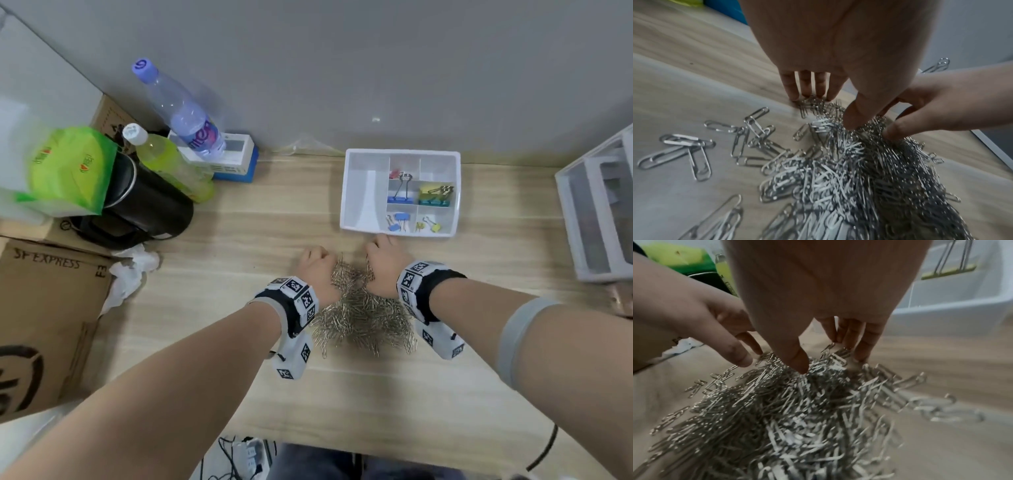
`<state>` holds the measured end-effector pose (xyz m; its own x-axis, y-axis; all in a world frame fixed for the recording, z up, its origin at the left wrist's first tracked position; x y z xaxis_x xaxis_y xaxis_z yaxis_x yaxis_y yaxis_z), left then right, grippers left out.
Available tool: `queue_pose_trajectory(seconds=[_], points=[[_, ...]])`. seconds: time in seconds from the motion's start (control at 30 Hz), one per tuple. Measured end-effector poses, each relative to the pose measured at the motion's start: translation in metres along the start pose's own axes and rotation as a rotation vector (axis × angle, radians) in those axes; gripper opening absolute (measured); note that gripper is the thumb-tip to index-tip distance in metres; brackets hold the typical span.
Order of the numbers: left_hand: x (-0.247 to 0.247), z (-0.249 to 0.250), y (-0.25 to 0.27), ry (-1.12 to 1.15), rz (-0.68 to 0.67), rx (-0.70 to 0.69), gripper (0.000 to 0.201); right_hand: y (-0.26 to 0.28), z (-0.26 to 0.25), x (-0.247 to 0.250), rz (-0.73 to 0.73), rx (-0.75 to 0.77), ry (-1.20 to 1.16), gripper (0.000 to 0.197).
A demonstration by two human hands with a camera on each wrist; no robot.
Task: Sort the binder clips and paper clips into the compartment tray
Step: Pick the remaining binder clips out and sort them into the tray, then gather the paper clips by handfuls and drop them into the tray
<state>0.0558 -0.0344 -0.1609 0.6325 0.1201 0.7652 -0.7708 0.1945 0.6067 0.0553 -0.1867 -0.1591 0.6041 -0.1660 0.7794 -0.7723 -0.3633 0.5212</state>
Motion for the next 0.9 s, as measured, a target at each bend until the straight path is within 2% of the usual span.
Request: queue_pose_trajectory(seconds=[0.13, 0.23, 0.3, 0.37, 0.5, 0.6, 0.67, 0.77, 0.9], points=[[-0.011, 0.006, 0.008, 0.033, -0.003, -0.067, 0.073, 0.004, -0.016, -0.013, 0.001, 0.074, -0.111, 0.059], [-0.013, 0.010, 0.014, 0.061, -0.033, -0.088, 0.053, 0.011, -0.028, -0.019, -0.021, 0.118, -0.148, 0.063], [-0.013, 0.011, 0.018, 0.082, -0.063, -0.095, 0.038, 0.016, -0.034, -0.021, -0.049, 0.158, -0.179, 0.058], [-0.012, 0.008, 0.023, 0.104, -0.079, -0.086, 0.033, 0.022, -0.035, -0.021, -0.052, 0.175, -0.198, 0.052], [-0.002, -0.006, 0.025, 0.133, 0.001, -0.001, 0.032, 0.031, -0.013, -0.008, 0.096, 0.009, -0.188, 0.043], [0.005, -0.023, 0.026, 0.115, 0.042, 0.099, 0.043, 0.036, 0.008, -0.007, 0.137, -0.138, -0.148, 0.059], [0.004, -0.028, 0.027, 0.105, 0.032, 0.120, 0.058, 0.039, 0.012, -0.010, 0.117, -0.158, -0.134, 0.066], [-0.005, -0.018, 0.033, 0.074, -0.017, 0.057, 0.072, 0.042, 0.007, -0.017, 0.101, -0.107, -0.087, 0.065], [-0.023, 0.004, 0.038, 0.050, -0.035, -0.033, 0.077, 0.046, -0.009, -0.032, 0.054, -0.011, -0.126, 0.072]])
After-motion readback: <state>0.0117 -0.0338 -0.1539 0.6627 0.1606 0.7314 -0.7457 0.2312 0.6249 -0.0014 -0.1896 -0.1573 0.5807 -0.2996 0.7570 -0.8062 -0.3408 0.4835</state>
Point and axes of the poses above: each hand's wrist, its own y-axis away from the middle knuckle, its own x-axis out of the back of the hand, z = x × y, the point moved 5 cm from there along -y, towards the middle knuckle, and after that the axes turned 8 degrees about x, right-handed, at the moved point
